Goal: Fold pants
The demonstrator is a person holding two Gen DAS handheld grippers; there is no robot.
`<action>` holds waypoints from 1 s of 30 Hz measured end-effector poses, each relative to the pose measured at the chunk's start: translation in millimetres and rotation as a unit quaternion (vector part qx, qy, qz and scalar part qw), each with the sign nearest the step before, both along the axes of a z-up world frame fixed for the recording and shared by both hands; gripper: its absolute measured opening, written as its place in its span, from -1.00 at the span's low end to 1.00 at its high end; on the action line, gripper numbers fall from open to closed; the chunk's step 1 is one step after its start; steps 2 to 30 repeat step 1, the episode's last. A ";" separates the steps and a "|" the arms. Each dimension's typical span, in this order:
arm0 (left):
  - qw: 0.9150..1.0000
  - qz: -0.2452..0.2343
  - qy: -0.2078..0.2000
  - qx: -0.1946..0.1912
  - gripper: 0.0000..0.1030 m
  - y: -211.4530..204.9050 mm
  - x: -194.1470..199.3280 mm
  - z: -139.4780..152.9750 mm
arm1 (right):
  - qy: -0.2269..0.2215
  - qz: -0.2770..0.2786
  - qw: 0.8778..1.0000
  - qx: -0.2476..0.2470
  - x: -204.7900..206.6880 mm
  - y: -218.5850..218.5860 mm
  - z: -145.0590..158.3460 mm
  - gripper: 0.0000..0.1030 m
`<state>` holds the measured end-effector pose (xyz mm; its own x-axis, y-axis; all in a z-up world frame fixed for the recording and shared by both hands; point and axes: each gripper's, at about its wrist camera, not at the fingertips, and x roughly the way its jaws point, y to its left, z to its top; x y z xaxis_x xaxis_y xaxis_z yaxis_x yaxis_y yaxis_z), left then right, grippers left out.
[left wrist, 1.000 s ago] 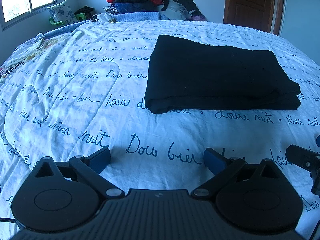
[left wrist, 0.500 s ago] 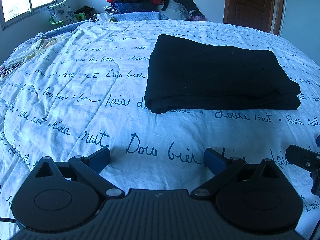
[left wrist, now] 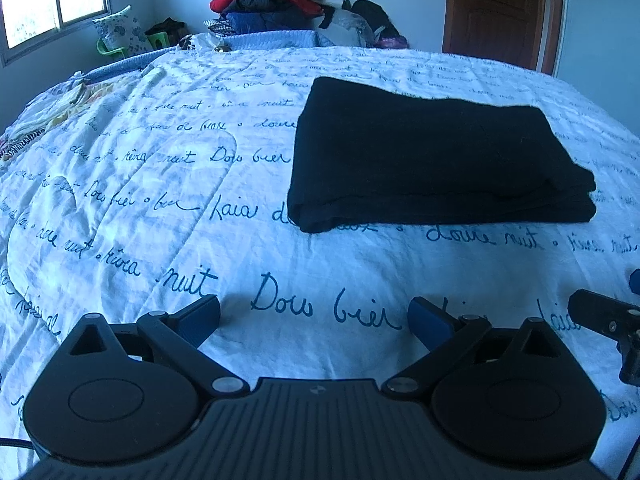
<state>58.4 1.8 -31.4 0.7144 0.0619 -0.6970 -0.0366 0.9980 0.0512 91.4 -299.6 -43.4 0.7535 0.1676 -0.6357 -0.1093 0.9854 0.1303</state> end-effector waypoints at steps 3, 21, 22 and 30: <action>1.000 0.001 -0.001 -0.003 0.95 2.7 0.3 3.0 | -0.002 0.000 1.000 0.001 -0.6 -0.2 1.1 0.86; 1.000 0.001 -0.001 -0.003 0.95 2.7 0.3 3.0 | -0.002 0.000 1.000 0.001 -0.6 -0.2 1.1 0.86; 1.000 0.001 -0.001 -0.003 0.95 2.7 0.3 3.0 | -0.002 0.000 1.000 0.001 -0.6 -0.2 1.1 0.86; 1.000 0.001 -0.001 -0.003 0.95 2.7 0.3 3.0 | -0.002 0.000 1.000 0.001 -0.6 -0.2 1.1 0.86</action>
